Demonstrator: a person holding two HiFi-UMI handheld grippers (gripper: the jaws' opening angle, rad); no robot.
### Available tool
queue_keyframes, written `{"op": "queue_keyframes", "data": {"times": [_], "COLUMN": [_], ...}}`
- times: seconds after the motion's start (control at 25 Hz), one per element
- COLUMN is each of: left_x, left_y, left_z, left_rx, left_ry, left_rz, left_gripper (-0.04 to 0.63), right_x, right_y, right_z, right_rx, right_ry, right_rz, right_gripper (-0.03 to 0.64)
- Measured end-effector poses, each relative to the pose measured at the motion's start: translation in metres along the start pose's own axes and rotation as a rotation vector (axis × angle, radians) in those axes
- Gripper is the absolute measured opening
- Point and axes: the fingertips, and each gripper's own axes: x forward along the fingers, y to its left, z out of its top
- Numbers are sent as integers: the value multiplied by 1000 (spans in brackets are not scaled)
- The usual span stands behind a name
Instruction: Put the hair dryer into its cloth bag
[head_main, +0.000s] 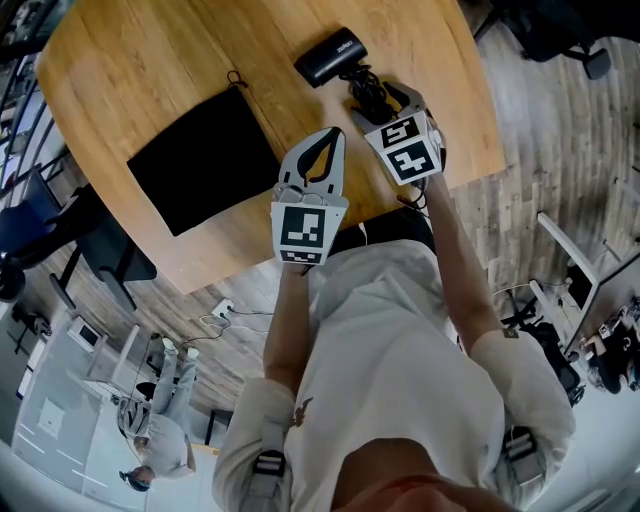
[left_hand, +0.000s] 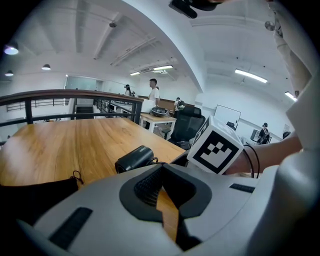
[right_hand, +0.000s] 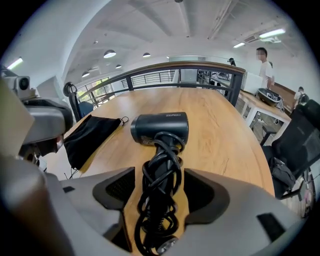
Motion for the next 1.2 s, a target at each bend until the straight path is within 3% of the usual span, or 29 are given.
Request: {"op": "queue_keyframes", "data": {"times": [0.24,0.28,0.56,1.2], "left_x": [-7,-8,-14,-29], "left_y": [13,16,35,72], "left_z": [-11,-13,-27,-60], "left_rx": [-32,-37,-75,-154], "left_ry": [21,26,43,94], "left_rz": [39,47,93,205], "left_gripper": [20,20,20,21], "right_x": [16,17,18,6], "right_y": [-1,-1,-3,18], "right_z": [-8,-8,-7,-8], "right_rx": [4,5,3,-124], "right_ry": [66,68,49,41], "right_rz": [-5,-9,-2,56], "right_gripper": [291,256,241,238]}}
